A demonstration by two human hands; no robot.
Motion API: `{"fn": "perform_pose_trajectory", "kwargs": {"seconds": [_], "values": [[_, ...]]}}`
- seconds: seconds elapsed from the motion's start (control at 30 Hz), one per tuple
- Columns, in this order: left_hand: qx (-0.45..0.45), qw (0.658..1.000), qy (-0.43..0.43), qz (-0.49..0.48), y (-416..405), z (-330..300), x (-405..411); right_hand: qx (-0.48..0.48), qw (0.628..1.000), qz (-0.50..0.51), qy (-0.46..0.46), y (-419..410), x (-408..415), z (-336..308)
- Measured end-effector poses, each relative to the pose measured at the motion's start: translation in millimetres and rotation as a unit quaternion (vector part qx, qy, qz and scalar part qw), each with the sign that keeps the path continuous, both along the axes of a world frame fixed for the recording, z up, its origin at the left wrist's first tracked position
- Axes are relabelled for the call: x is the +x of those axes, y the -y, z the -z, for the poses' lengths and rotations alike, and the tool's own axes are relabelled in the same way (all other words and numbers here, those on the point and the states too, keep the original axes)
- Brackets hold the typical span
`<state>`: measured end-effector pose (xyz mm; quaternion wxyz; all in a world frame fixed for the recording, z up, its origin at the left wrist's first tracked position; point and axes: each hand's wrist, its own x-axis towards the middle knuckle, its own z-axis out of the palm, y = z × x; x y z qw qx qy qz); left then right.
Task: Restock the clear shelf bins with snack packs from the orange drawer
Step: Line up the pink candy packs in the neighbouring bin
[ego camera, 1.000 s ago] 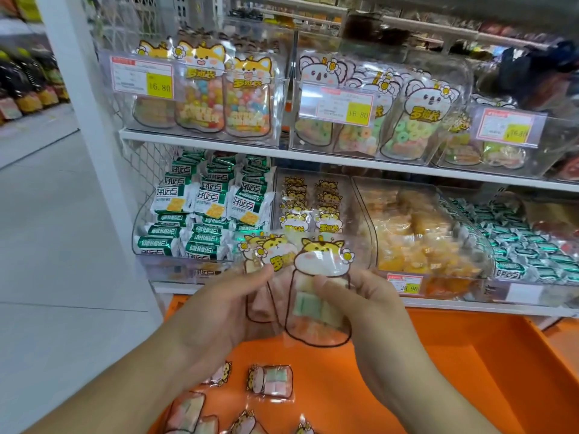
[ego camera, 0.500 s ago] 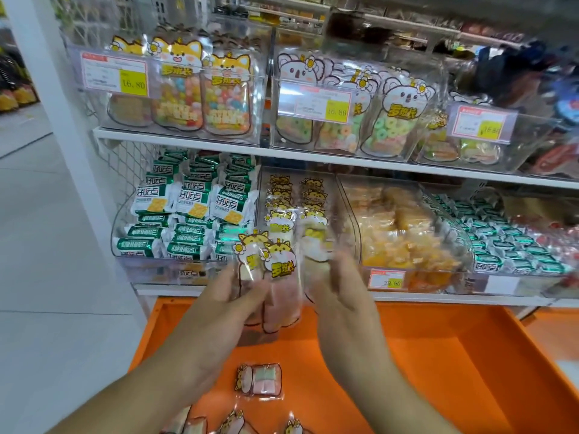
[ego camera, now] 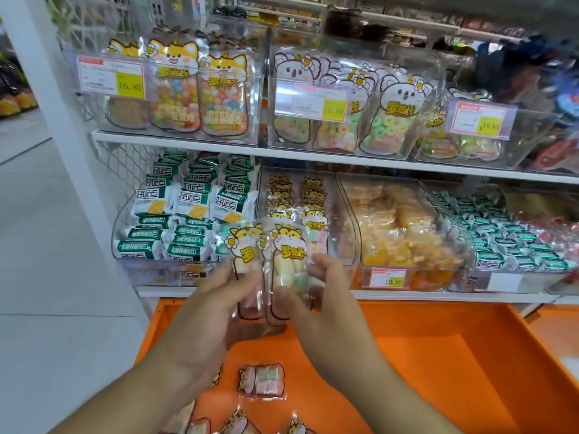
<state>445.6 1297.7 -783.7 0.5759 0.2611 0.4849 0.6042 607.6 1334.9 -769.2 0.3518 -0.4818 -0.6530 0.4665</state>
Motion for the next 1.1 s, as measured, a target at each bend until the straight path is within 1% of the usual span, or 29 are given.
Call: {"fn": "perform_pose_trajectory", "kwargs": {"seconds": [0.03, 0.07, 0.2, 0.23, 0.3, 0.4, 0.5, 0.57, 0.63, 0.77, 0.83, 0.9, 0.97, 1.03, 1.1], "values": [[-0.002, 1.0, -0.007, 0.0, 0.5, -1.4, 1.2, -0.01, 1.0, 0.007, -0.012, 0.5, 0.2, 0.1], [-0.004, 0.999, -0.033, -0.004, 0.9, -3.1, 2.2, -0.011, 1.0, 0.008, -0.007, -0.8, 1.2, 2.2], [-0.007, 0.993, -0.12, 0.016, 1.7, 2.3, 6.1, 0.014, 0.998, 0.002, 0.053, -1.1, 1.1, 3.6], [-0.008, 0.992, -0.125, 0.017, 1.0, 6.6, 6.3, 0.014, 0.998, -0.013, 0.056, 0.9, -0.8, 2.8], [-0.036, 0.992, -0.123, 0.005, 0.2, 8.6, 10.0, 0.026, 0.996, -0.053, 0.073, 4.3, -3.7, 7.1], [-0.068, 0.992, -0.11, -0.013, -1.9, 11.5, 8.5, 0.009, 0.99, -0.112, 0.089, 7.6, -6.1, 7.3], [-0.069, 0.995, -0.072, -0.019, -3.5, 9.4, 4.6, 0.032, 0.987, -0.119, 0.102, -0.3, -2.5, 6.7], [-0.061, 0.997, -0.045, -0.02, -3.1, 5.1, 3.3, 0.043, 0.987, -0.104, 0.111, -6.8, 1.9, 8.4], [-0.049, 0.998, -0.047, -0.015, -2.3, 2.4, 3.9, 0.031, 0.99, -0.098, 0.098, -9.8, 2.2, 10.0], [-0.021, 0.987, -0.157, 0.003, -1.3, 2.0, 6.5, 0.023, 0.989, -0.115, 0.089, -1.9, 1.2, 13.2], [-0.022, 0.982, -0.185, 0.015, -2.4, 4.6, 4.3, 0.022, 0.988, -0.122, 0.097, -1.3, 3.3, 15.0], [-0.026, 0.978, -0.206, 0.011, -2.7, 5.2, -0.9, 0.019, 0.984, -0.123, 0.124, -7.7, 7.4, 12.9], [-0.02, 0.969, -0.245, 0.017, -3.3, 3.2, -4.8, 0.012, 0.986, -0.101, 0.132, -18.4, 13.9, 6.5], [-0.006, 0.951, -0.307, 0.032, -1.8, -2.0, -5.6, 0.003, 0.993, -0.066, 0.095, -29.1, 21.9, -3.3], [0.018, 0.936, -0.347, 0.059, 1.2, -8.2, -3.9, 0.043, 0.994, -0.069, 0.066, -35.7, 28.1, -11.9]]}}
